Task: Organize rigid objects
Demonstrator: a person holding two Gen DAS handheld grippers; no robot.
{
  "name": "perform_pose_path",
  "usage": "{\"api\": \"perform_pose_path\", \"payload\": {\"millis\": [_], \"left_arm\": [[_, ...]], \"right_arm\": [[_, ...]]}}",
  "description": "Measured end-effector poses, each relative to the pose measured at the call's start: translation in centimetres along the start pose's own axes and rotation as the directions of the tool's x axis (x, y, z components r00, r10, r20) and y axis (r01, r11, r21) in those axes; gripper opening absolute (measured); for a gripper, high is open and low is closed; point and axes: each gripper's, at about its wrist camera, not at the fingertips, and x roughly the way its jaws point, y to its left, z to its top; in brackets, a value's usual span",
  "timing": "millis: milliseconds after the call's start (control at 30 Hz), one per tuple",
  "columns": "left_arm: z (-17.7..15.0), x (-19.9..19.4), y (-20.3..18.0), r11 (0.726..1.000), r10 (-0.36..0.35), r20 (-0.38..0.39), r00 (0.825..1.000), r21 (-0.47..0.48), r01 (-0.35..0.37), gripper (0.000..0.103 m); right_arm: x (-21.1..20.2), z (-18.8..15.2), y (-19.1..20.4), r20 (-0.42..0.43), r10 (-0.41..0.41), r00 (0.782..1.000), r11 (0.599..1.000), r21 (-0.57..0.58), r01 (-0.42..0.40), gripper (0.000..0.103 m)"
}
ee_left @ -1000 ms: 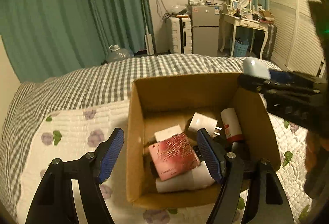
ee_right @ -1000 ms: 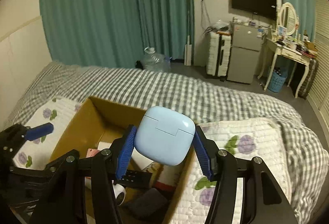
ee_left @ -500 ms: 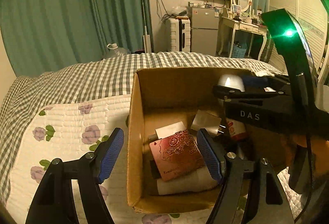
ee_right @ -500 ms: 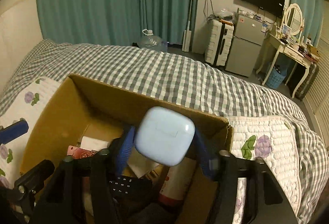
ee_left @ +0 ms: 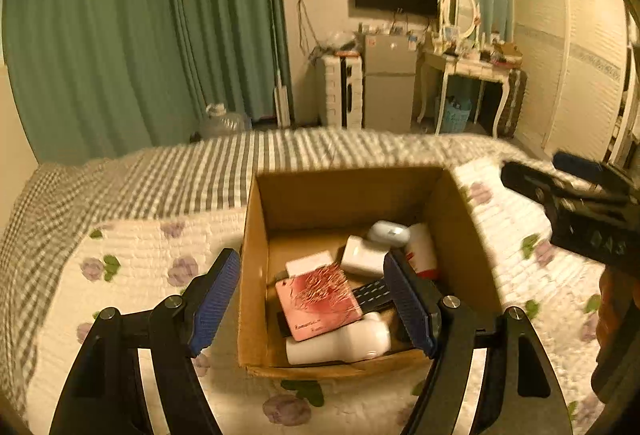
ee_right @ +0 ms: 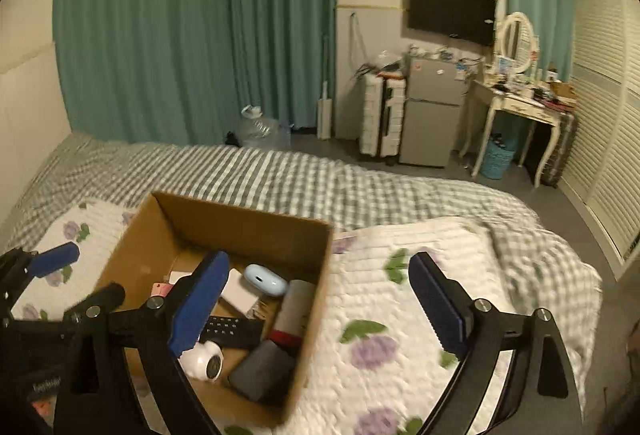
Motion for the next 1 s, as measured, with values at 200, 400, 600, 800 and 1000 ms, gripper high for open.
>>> {"api": "perform_pose_path", "payload": {"millis": [200, 400, 600, 800, 1000], "left_arm": [[2.6, -7.0, 0.0, 1.000, -0.011, 0.145, 0.989, -0.025, 0.015, 0.078], [3.0, -12.8, 0.4, 1.000, 0.008, 0.245, 0.970, -0.014, -0.004, 0.078], [0.3, -15.9, 1.8, 0.999, 0.022, 0.310, 0.950, -0.053, -0.006, 0.078], [-4.0, -14.3, 2.0, 0.999, -0.005, 0.328, 0.945, -0.046, 0.021, 0.078], [-7.7, -11.0, 1.7, 1.000, 0.023, 0.271, 0.962, -0.018, -0.019, 0.079]], "right_arm": [[-7.0, 1.1, -0.6, 0.050, -0.053, 0.997, 0.998, -0.014, 0.054, 0.103], [-13.7, 2.7, 0.5, 0.144, -0.066, 0.987, 0.997, -0.023, 0.070, 0.103], [-17.4, 0.3, 2.3, 0.197, -0.028, 0.980, 0.999, 0.026, 0.024, 0.103], [-17.5, -4.8, 4.5, 0.255, -0.074, 0.964, 0.996, 0.058, 0.062, 0.103], [-15.4, -9.4, 6.0, 0.274, -0.109, 0.955, 0.994, 0.047, 0.100, 0.103]]}}
